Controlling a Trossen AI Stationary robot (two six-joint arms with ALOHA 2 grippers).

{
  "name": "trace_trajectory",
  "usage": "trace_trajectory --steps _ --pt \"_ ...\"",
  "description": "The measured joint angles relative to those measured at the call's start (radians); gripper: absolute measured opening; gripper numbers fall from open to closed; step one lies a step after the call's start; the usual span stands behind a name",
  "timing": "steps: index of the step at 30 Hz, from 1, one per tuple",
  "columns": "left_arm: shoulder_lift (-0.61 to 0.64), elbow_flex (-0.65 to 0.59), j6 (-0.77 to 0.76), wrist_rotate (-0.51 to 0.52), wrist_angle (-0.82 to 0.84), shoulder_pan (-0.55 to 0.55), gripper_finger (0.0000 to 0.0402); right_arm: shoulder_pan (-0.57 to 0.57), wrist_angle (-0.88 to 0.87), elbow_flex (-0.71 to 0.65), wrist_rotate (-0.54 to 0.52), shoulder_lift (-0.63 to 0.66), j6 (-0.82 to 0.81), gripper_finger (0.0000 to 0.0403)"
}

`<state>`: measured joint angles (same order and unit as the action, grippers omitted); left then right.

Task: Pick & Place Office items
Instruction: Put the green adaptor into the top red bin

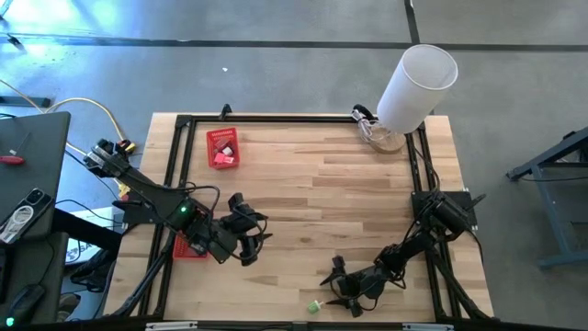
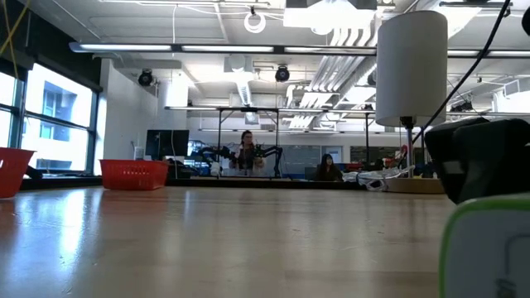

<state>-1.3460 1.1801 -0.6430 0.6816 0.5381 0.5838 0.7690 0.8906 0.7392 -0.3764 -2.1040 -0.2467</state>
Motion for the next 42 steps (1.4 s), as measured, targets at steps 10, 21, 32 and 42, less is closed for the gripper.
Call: trace_trajectory --steps 10,21,32,42 --pt "0.0 0.0 0.0 0.0 0.0 0.0 0.0222 -0.006 -0.021 0.008 0.061 0.002 -0.015 0.0262" --pt "0.0 0.0 -0.001 -0.001 0.0 0.0 0.0222 -0.009 -0.02 0.009 0.115 0.002 0.035 0.0262" --pt "0.0 0.0 -0.004 -0.001 0.0 0.0 0.0222 -0.038 -0.003 0.009 0.238 0.002 0.111 0.0262" --pt "0.0 0.0 -0.004 -0.001 0.0 0.0 0.0222 -0.056 -0.016 0.036 0.274 -0.001 0.145 0.0262"
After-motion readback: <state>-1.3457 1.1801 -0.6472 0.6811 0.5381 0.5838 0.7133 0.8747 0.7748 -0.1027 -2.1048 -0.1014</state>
